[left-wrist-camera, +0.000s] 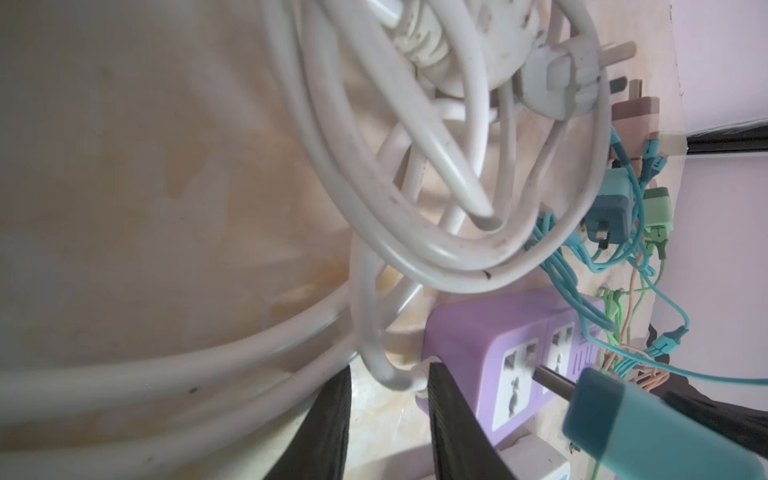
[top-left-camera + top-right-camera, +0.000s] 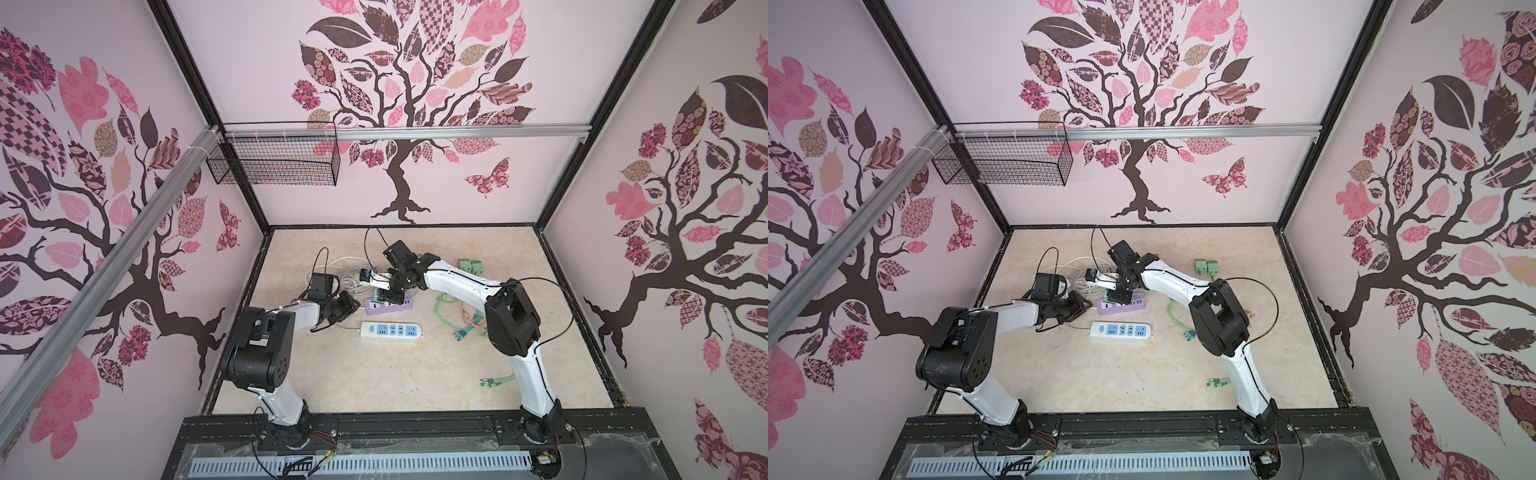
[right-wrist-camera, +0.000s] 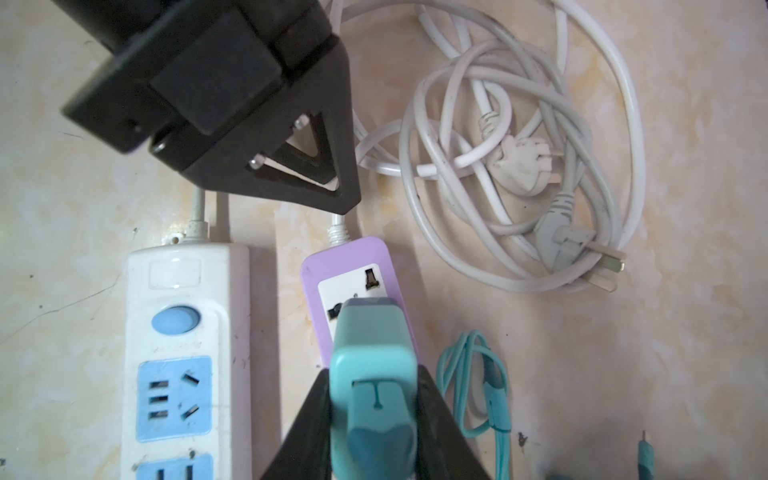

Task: Insert the plug
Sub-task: 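Lower the teal plug toward the purple power strip with the right gripper, then align the teal plug over the purple strip's socket nearest its cord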

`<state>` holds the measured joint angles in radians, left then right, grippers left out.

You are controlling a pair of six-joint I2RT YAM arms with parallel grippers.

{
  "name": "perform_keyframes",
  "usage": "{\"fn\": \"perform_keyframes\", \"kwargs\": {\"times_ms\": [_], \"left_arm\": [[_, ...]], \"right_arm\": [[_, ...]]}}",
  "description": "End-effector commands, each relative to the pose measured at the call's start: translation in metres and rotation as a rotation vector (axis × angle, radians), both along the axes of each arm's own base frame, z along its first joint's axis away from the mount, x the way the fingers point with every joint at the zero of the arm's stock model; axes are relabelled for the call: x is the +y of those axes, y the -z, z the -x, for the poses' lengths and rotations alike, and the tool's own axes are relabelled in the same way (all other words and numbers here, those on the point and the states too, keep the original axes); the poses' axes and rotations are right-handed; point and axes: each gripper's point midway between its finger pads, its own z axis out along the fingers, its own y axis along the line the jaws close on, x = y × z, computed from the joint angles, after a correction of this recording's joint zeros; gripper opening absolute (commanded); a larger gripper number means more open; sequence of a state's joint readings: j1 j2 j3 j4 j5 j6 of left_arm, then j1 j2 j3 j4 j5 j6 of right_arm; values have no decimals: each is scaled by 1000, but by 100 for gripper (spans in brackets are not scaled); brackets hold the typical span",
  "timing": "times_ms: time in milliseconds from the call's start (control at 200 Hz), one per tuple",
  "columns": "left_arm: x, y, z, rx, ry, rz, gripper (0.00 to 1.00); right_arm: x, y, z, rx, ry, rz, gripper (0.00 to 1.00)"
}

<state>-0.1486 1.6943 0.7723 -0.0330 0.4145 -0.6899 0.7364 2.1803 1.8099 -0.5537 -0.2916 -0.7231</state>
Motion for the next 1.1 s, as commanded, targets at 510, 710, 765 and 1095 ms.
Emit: {"fn": "perform_keyframes", "kwargs": {"times_ms": [510, 710, 765, 1095], "left_arm": [[8, 1, -26, -12, -31, 8, 17], [12, 4, -30, -7, -31, 16, 12], [13, 4, -31, -9, -32, 16, 12], [19, 7, -26, -3, -41, 30, 8]], "right_arm": [[13, 24, 3, 13, -118, 62, 0], [17, 28, 5, 7, -136, 95, 0], [17, 31, 4, 3, -137, 107, 0], [20, 47, 3, 9, -145, 150, 0]]}}
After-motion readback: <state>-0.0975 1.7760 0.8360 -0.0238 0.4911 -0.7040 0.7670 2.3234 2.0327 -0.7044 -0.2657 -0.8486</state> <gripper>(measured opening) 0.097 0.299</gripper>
